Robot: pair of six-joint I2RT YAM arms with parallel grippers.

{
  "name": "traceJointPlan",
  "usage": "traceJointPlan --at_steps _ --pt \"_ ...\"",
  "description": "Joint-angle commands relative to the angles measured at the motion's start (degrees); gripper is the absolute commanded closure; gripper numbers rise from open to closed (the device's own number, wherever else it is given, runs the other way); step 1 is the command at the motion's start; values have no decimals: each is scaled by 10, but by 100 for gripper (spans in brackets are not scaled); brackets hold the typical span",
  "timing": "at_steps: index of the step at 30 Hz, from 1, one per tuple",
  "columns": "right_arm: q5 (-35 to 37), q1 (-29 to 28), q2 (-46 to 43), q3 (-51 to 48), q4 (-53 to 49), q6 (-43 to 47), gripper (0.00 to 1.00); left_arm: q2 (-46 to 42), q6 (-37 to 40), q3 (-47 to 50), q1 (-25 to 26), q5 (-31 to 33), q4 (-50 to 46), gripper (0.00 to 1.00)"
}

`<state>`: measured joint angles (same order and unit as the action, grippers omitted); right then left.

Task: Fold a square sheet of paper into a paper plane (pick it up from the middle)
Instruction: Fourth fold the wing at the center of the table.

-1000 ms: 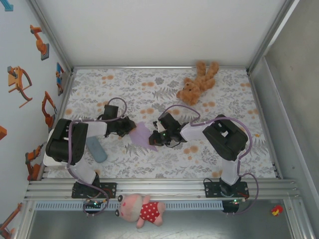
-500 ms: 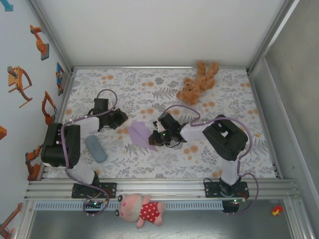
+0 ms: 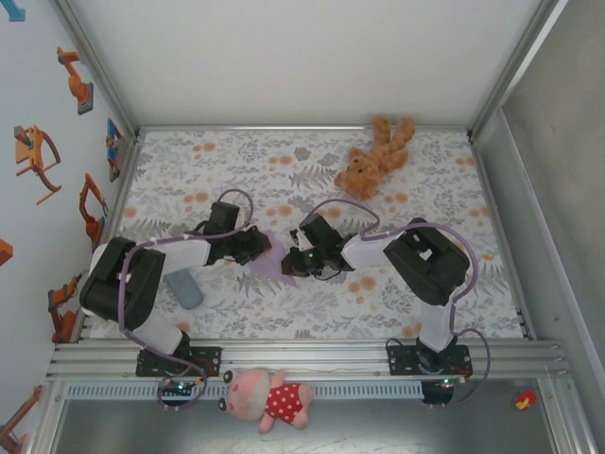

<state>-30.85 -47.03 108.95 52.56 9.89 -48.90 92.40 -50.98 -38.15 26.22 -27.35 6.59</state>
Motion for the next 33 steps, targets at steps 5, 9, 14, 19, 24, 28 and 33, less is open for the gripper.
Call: traceJointPlan --at_steps 5,9,14,19,24,28,33 --pt "4 -3 -38 -8 21 11 91 30 -11 -14 4 27 -11 90" --pt "25 -3 -52 -17 -22 32 91 30 -3 -13 5 44 -31 91" --pt "21 -4 -51 -25 -56 43 91 41 -6 -18 5 59 -52 91" --pt "7 -9 -47 -14 -78 59 91 57 -12 -25 5 65 -66 91" --pt "9 -10 -44 -6 -79 64 91 65 -13 -29 5 69 -78 91" --pt "2 -12 -31 7 -81 68 91 67 -12 -31 5 74 -86 91" --pt "5 -14 -23 29 -94 78 91 70 -14 -33 5 76 -94 92"
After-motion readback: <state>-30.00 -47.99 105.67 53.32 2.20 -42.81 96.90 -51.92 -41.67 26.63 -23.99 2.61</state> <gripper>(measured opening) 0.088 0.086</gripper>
